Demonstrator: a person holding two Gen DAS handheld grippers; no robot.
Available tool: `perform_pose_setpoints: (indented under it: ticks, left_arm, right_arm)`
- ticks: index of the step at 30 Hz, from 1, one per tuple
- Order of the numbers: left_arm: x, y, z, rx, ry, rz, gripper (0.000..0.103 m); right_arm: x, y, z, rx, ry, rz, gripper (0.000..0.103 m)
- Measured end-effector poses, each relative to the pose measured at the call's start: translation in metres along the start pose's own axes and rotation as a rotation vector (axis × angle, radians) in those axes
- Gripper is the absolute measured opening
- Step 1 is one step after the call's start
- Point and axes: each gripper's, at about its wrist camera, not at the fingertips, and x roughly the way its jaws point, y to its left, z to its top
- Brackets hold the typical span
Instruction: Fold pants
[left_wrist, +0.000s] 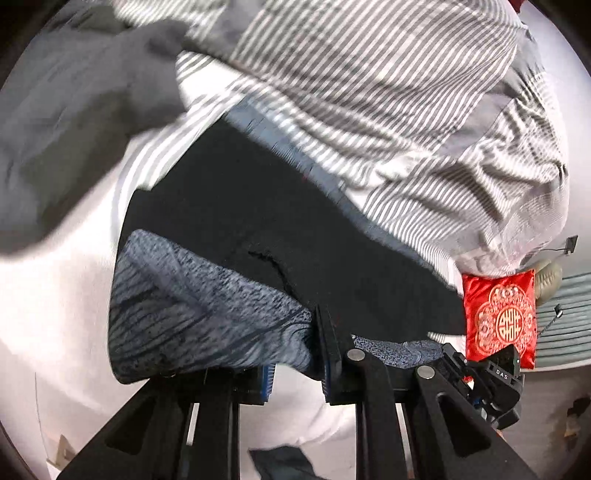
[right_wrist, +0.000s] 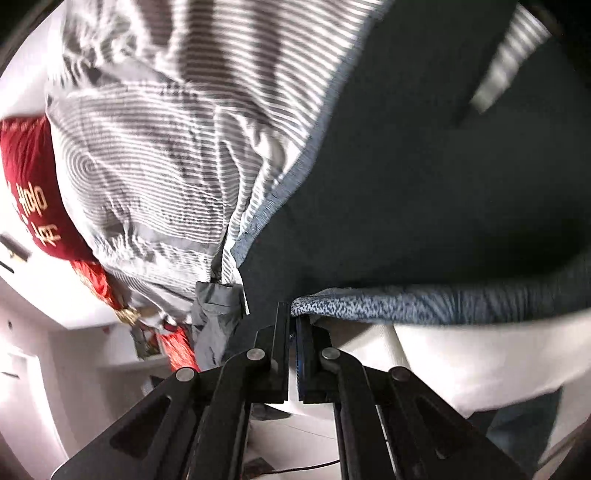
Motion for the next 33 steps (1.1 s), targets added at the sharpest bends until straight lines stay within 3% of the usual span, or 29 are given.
perform_pose_setpoints:
  ticks: [6, 14, 21, 25, 28, 29, 30, 31, 33]
  left_arm:
    - [0.03, -0.028, 0.069, 0.018, -0.021, 0.028, 0.021]
    - [0.11, -0.035, 0.14, -0.009, 0.002, 0.166, 0.021]
    - [0.158, -0.025, 0.152, -0.002, 0.025, 0.294, 0.022]
    - [0.157, -0.036, 0.154, 0.027, 0.028, 0.338, 0.022]
    - [0.139, -0.055, 0.151, 0.095, -0.025, 0.385, 0.022]
    - [0.131, -0.061, 0.15, 0.118, -0.047, 0.409, 0.034]
    - [0.125, -0.065, 0.15, 0.129, -0.065, 0.426, 0.06]
    - [0.115, -0.071, 0.151, 0.141, -0.117, 0.455, 0.067]
    - [0.103, -0.073, 0.153, 0.148, -0.157, 0.48, 0.069]
  right_arm:
    - [0.031, 0.029, 0.081, -0.09, 0.091, -0.064, 0.003]
    - [0.103, 0.03, 0.173, -0.11, 0.252, -0.186, 0.003]
    - [0.158, 0.0, 0.202, -0.107, 0.353, -0.261, 0.003]
    - [0.162, -0.005, 0.203, -0.109, 0.377, -0.246, 0.003]
    - [0.16, -0.008, 0.209, -0.105, 0.407, -0.243, 0.003]
    - [0.159, -0.01, 0.21, -0.095, 0.413, -0.242, 0.003]
    - [0.159, -0.01, 0.211, -0.087, 0.417, -0.244, 0.004]
    - [0.16, -0.009, 0.212, -0.087, 0.42, -0.246, 0.007]
    - [0.156, -0.003, 0.213, -0.097, 0.408, -0.245, 0.02]
